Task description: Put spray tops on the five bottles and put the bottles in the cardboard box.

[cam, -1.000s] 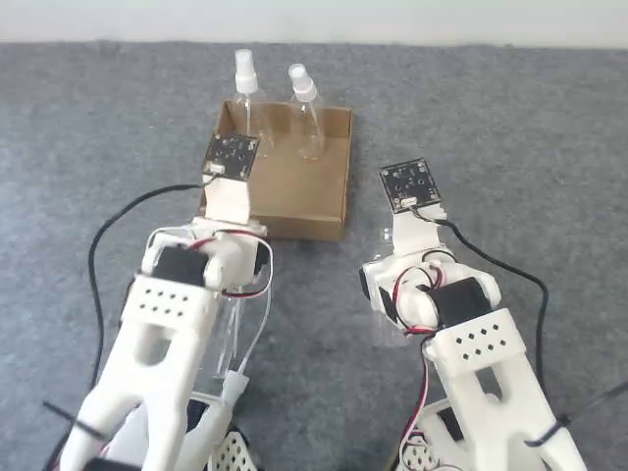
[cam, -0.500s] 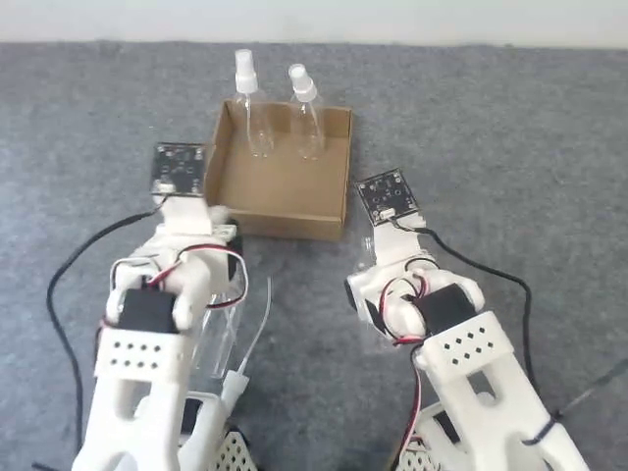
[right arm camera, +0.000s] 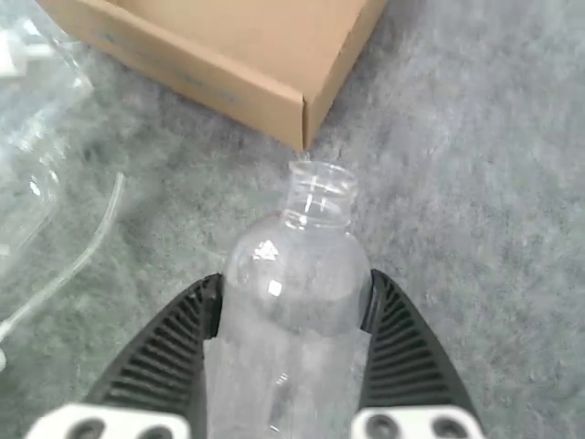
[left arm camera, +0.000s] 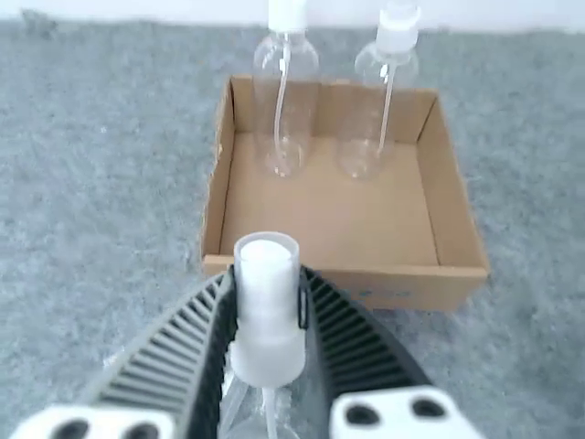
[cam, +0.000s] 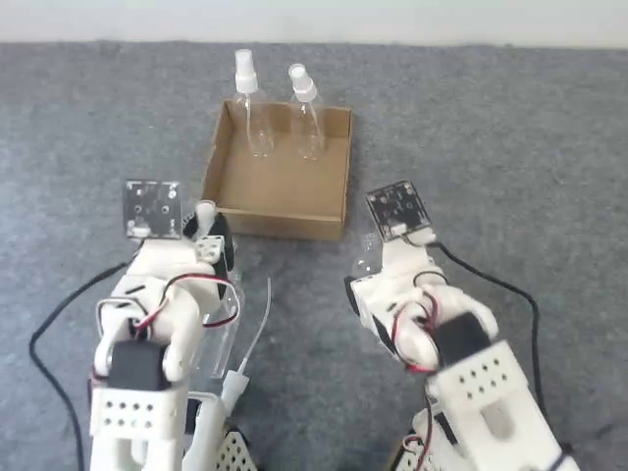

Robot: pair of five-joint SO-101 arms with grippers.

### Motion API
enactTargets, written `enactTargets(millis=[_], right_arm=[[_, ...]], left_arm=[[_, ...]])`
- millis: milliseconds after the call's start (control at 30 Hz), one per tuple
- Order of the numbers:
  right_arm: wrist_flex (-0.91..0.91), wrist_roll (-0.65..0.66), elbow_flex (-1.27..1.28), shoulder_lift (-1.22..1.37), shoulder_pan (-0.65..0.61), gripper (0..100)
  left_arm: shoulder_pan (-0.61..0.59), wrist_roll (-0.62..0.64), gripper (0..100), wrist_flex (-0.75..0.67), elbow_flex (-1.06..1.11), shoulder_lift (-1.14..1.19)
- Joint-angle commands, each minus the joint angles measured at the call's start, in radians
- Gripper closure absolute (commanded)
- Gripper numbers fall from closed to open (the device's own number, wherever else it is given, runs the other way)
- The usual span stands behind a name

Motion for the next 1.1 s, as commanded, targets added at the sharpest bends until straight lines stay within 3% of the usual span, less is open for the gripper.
enactTargets(millis=[0,733,1067], right_arm=[[-0.117,0.017,0.091,-0.166,-0.008,99.2],[-0.259,0.017,0.250,-0.295,-0.073,99.2],[-0.292,0.018,0.278,-0.295,-0.073,99.2]], left_arm=[[-0.005,0.015,98,-0.035,0.007,-0.095],[-0.005,0.017,99,-0.023,0.070,-0.425],[0.003,0.017,99,-0.158,0.067,-0.485]])
